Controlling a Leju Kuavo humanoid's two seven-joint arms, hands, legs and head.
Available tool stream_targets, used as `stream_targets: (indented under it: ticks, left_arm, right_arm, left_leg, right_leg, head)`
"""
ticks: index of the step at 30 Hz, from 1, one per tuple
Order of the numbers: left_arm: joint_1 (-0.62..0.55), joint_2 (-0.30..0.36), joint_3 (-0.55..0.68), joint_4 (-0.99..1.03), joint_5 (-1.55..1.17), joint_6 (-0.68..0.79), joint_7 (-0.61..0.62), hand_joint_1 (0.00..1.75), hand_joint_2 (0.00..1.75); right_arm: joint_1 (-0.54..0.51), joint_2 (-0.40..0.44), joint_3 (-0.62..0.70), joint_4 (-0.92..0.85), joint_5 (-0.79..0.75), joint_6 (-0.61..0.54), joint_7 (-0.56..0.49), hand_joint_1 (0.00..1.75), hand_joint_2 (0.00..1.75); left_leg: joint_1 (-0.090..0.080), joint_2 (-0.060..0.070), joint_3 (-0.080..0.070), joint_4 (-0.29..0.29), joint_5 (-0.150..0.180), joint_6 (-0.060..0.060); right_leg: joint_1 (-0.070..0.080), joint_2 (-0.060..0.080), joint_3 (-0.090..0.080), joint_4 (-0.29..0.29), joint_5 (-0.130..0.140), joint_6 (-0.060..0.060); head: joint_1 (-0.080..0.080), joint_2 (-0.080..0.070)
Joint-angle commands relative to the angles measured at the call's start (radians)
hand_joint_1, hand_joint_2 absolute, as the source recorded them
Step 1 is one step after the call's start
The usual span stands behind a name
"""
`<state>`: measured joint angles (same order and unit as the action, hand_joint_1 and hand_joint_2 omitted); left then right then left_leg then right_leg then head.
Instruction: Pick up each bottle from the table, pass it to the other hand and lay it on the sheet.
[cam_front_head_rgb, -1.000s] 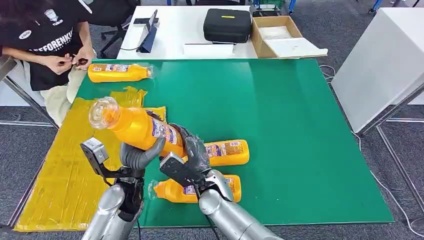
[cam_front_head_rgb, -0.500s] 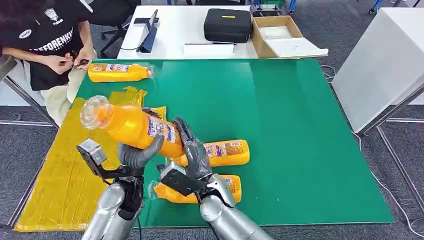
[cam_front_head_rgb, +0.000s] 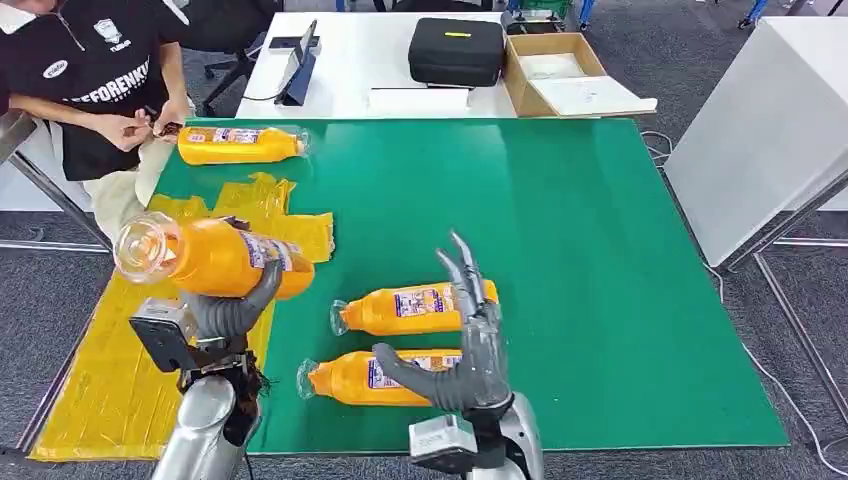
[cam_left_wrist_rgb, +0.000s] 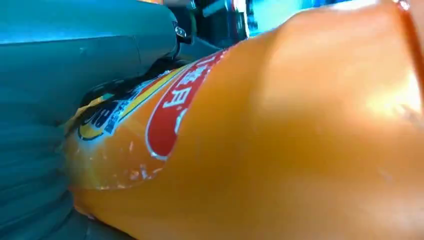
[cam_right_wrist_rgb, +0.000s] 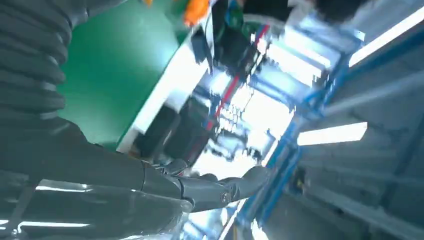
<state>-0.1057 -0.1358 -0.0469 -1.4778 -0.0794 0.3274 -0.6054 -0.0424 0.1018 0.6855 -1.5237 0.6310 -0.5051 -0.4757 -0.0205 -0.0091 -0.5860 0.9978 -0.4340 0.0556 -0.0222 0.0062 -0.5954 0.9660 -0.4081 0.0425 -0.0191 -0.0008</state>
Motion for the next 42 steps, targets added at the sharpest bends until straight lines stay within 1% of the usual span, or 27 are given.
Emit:
stream_targets:
  ticks: [1,2,4,6,8,10,12,13,14,15,16,17,18,20,21,23,24,25,28,29,31,32,33,36,37,39,42]
  left_arm:
    - [0.091,0.038,0.135,-0.019,-0.338,0.3,0.066,1.75,1.75]
    - [0.096,0.04,0.157,-0.01,-0.412,0.342,0.083,1.75,1.75]
    - [0.099,0.012,0.24,0.007,-0.593,0.371,0.105,1.75,1.75]
    - [0.066,-0.1,0.475,-0.003,-0.889,0.371,0.027,1.75,1.75]
    - [0.015,-0.173,0.668,-0.018,-1.075,0.371,-0.093,1.75,1.75]
    - [0.005,-0.161,0.695,0.017,-1.126,0.371,-0.093,1.75,1.75]
    - [-0.02,-0.175,0.767,-0.005,-1.273,0.371,-0.093,1.75,1.75]
    - [-0.027,-0.171,0.777,0.015,-1.304,0.371,-0.081,1.75,1.75]
    - [-0.022,-0.154,0.758,0.019,-1.355,0.371,-0.02,1.75,1.75]
    - [-0.007,-0.131,0.72,0.001,-1.411,0.371,0.056,1.75,1.75]
    - [0.017,-0.094,0.652,-0.004,-1.455,0.371,0.152,1.75,1.75]
    - [0.062,-0.006,0.53,0.012,-1.491,0.371,0.321,1.75,1.75]
    - [0.076,0.027,0.492,0.022,-1.491,0.371,0.374,1.75,1.75]
    - [0.104,0.173,0.309,0.094,-1.491,0.371,0.614,1.75,1.75]
    - [0.104,0.173,0.309,0.094,-1.491,0.371,0.614,1.75,1.75]
    - [0.099,0.247,0.198,0.147,-1.491,0.371,0.749,1.75,1.75]
    - [0.099,0.247,0.198,0.147,-1.491,0.371,0.749,1.75,1.75]
    - [0.099,0.247,0.198,0.147,-1.491,0.371,0.749,1.75,1.75]
    - [0.099,0.247,0.198,0.147,-1.491,0.371,0.749,1.75,1.75]
    - [0.092,0.292,0.119,0.189,-1.491,0.371,0.846,1.75,1.75]
    - [0.098,0.306,0.093,0.207,-1.491,0.371,0.877,1.75,1.75]
    - [0.062,0.291,0.048,0.293,-1.491,0.371,0.93,1.75,1.75]
    - [0.059,0.288,0.05,0.301,-1.491,0.371,0.924,1.75,1.75]
    - [0.059,0.288,0.05,0.301,-1.491,0.371,0.924,1.75,1.75]
    - [0.059,0.288,0.05,0.301,-1.491,0.371,0.924,1.75,1.75]
    - [0.05,0.225,0.125,0.33,-1.49,0.371,0.837,1.75,1.75]
    - [0.039,0.171,0.195,0.344,-1.482,0.371,0.743,1.75,1.75]
  right_arm:
    - [0.136,-0.141,-0.098,-0.18,-0.012,-0.129,-0.058,0.0,1.75]
    - [0.131,-0.145,-0.094,-0.183,-0.009,-0.144,-0.06,0.0,1.75]
    - [0.122,-0.155,-0.084,-0.186,-0.005,-0.176,-0.059,0.0,1.75]
    - [0.123,-0.161,-0.076,-0.183,0.001,-0.193,-0.055,0.0,1.75]
    - [0.118,-0.162,-0.068,-0.173,-0.01,-0.192,-0.057,0.0,1.75]
    - [0.11,-0.162,-0.067,-0.161,-0.014,-0.193,-0.06,0.0,1.75]
    - [0.095,-0.167,-0.064,-0.149,-0.032,-0.193,-0.066,0.0,1.75]
    - [0.092,-0.169,-0.064,-0.147,-0.038,-0.193,-0.07,0.0,1.75]
    - [0.092,-0.174,-0.065,-0.146,-0.048,-0.193,-0.075,0.0,1.75]
    - [0.095,-0.178,-0.066,-0.147,-0.054,-0.193,-0.081,0.0,1.75]
    - [0.1,-0.181,-0.068,-0.147,-0.062,-0.193,-0.088,0.0,1.75]
    - [0.108,-0.185,-0.073,-0.147,-0.069,-0.193,-0.099,0.0,1.75]
    - [0.11,-0.185,-0.074,-0.147,-0.071,-0.193,-0.102,0.0,1.75]
    - [0.121,-0.185,-0.076,-0.151,-0.077,-0.193,-0.111,0.0,1.75]
    - [0.121,-0.185,-0.076,-0.151,-0.077,-0.193,-0.111,0.0,1.75]
    - [0.125,-0.184,-0.073,-0.155,-0.076,-0.193,-0.109,0.0,1.75]
    - [0.125,-0.184,-0.073,-0.155,-0.076,-0.193,-0.109,0.0,1.75]
    - [0.125,-0.184,-0.073,-0.155,-0.076,-0.193,-0.109,0.0,1.75]
    - [0.125,-0.184,-0.073,-0.155,-0.076,-0.193,-0.109,0.0,1.75]
    - [0.125,-0.185,-0.069,-0.156,-0.076,-0.193,-0.108,0.0,1.75]
    - [0.13,-0.183,-0.068,-0.166,-0.071,-0.193,-0.105,0.0,1.75]
    - [0.132,-0.183,-0.064,-0.159,-0.071,-0.193,-0.107,0.0,1.75]
    - [0.133,-0.183,-0.063,-0.159,-0.071,-0.193,-0.107,0.0,1.75]
    - [0.133,-0.183,-0.063,-0.159,-0.071,-0.193,-0.107,0.0,1.75]
    - [0.133,-0.183,-0.063,-0.159,-0.071,-0.193,-0.107,0.0,1.75]
    - [0.13,-0.181,-0.06,-0.152,-0.075,-0.193,-0.1,0.0,1.75]
    - [0.124,-0.176,-0.058,-0.14,-0.081,-0.19,-0.09,0.0,1.75]
  left_leg:
    - [0.002,0.001,0.006,-0.001,-0.003,-0.005]
    - [0.001,0.001,0.003,-0.001,-0.001,-0.003]
    - [0.001,0.002,0.006,-0.001,-0.003,-0.005]
    - [0.001,0.003,0.002,-0.001,-0.001,-0.003]
    - [0.002,0.004,0.004,0.0,-0.002,-0.005]
    - [0.002,0.002,0.001,0.0,-0.001,-0.003]
    - [0.001,0.003,0.002,0.0,-0.001,-0.003]
    - [0.002,0.005,0.004,0.0,-0.003,-0.005]
    - [0.001,0.004,0.003,-0.001,-0.001,-0.004]
    - [0.002,0.007,0.005,-0.001,-0.002,-0.005]
    - [0.003,0.007,0.006,-0.001,-0.003,-0.006]
    - [0.002,0.006,0.006,-0.001,-0.002,-0.007]
    - [0.002,0.003,0.005,-0.001,-0.002,-0.006]
    - [0.002,0.003,0.006,-0.002,-0.002,-0.006]
    - [0.001,0.003,0.004,-0.002,-0.001,-0.004]
    - [0.004,0.003,0.008,-0.002,-0.003,-0.008]
    - [0.002,0.001,0.005,-0.002,-0.001,-0.005]
    - [0.003,0.0,0.006,-0.002,-0.001,-0.006]
    - [0.003,0.001,0.004,-0.001,-0.001,-0.005]
    - [0.003,0.002,0.006,-0.001,-0.002,-0.006]
    - [0.003,0.001,0.004,-0.001,-0.001,-0.004]
    - [0.004,0.002,0.006,-0.002,-0.002,-0.006]
    - [0.002,0.001,0.004,-0.002,0.0,-0.004]
    - [0.002,0.0,0.006,-0.002,-0.001,-0.006]
    - [0.002,0.0,0.003,-0.001,-0.001,-0.005]
    - [0.002,0.001,0.003,-0.001,-0.001,-0.004]
    - [0.002,0.003,0.005,-0.002,-0.002,-0.005]
  right_leg:
    - [0.002,0.0,0.007,-0.002,-0.002,-0.003]
    - [0.001,0.0,0.003,-0.001,-0.001,-0.002]
    - [0.001,0.001,0.006,-0.002,-0.002,-0.003]
    - [0.001,0.002,0.001,-0.001,0.0,-0.002]
    - [0.002,0.002,0.003,-0.002,-0.001,-0.003]
    - [0.002,0.001,0.001,-0.001,0.0,-0.002]
    - [0.001,0.002,0.002,-0.001,0.0,-0.002]
    - [0.002,0.004,0.004,-0.002,0.0,-0.003]
    - [0.001,0.003,0.002,-0.001,0.0,-0.002]
    - [0.002,0.005,0.003,-0.001,0.0,-0.003]
    - [0.002,0.004,0.005,-0.002,-0.001,-0.004]
    - [0.002,0.003,0.005,-0.002,-0.001,-0.004]
    - [0.002,0.001,0.005,-0.002,-0.001,-0.004]
    - [0.002,0.002,0.004,-0.002,-0.001,-0.004]
    - [0.001,0.002,0.003,-0.001,-0.001,-0.003]
    - [0.003,0.0,0.007,-0.002,-0.002,-0.005]
    - [0.002,-0.001,0.003,-0.001,-0.001,-0.003]
    - [0.003,-0.003,0.005,-0.001,-0.002,-0.004]
    - [0.003,0.0,0.003,-0.001,-0.002,-0.004]
    - [0.003,0.001,0.005,-0.002,-0.002,-0.004]
    - [0.003,0.001,0.003,-0.001,-0.002,-0.004]
    - [0.003,0.0,0.006,-0.002,-0.002,-0.005]
    - [0.001,0.0,0.003,-0.001,-0.002,-0.003]
    - [0.002,-0.001,0.005,-0.002,-0.002,-0.004]
    - [0.002,0.0,0.003,-0.001,-0.001,-0.004]
    - [0.001,0.001,0.002,-0.001,-0.001,-0.003]
    - [0.002,0.001,0.004,-0.002,-0.001,-0.004]
  head:
    - [0.0,0.0]
    - [0.0,0.0]
    - [0.0,0.0]
    - [0.0,0.0]
    - [0.0,0.0]
    - [0.0,0.0]
    - [0.0,0.0]
    - [0.0,0.0]
    - [0.0,0.0]
    - [0.0,0.0]
    - [0.0,0.0]
    - [0.0,0.0]
    - [0.0,0.0]
    - [0.0,0.0]
    - [0.001,0.0]
    - [0.0,0.0]
    - [0.0,0.0]
    - [0.0,0.0]
    - [0.0,0.0]
    - [0.0,0.0]
    - [0.001,0.0]
    - [0.001,0.0]
    - [0.0,0.0]
    - [0.0,0.0]
    - [0.0,0.0]
    - [0.0,0.0]
    - [0.0,0.0]
